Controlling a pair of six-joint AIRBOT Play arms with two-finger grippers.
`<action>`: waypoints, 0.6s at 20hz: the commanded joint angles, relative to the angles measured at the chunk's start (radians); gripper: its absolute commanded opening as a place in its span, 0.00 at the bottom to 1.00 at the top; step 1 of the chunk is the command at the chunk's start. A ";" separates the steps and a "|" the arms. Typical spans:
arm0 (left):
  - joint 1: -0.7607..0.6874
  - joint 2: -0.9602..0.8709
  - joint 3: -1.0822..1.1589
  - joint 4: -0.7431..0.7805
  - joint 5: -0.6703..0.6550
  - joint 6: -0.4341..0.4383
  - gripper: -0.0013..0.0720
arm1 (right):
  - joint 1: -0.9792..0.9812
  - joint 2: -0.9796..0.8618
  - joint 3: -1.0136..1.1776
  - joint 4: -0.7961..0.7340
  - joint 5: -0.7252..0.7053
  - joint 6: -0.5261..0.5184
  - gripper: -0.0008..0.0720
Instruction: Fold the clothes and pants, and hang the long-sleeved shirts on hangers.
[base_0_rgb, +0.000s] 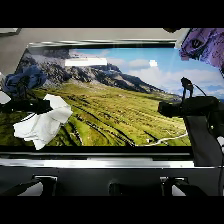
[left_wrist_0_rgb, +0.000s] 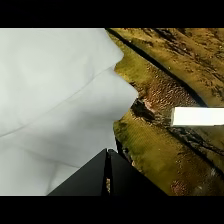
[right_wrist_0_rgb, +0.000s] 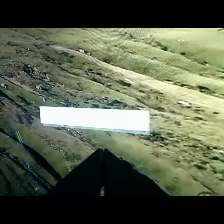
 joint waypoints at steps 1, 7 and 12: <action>0.001 0.001 0.001 0.000 0.004 0.000 0.04 | 0.000 0.001 0.000 -0.006 0.002 -0.004 0.05; 0.003 -0.002 0.001 0.003 0.000 -0.016 0.30 | 0.000 0.001 0.000 -0.008 0.003 -0.004 0.05; 0.060 -0.001 -0.027 0.256 -0.183 -0.194 1.00 | 0.000 0.001 0.000 -0.012 0.000 -0.004 0.05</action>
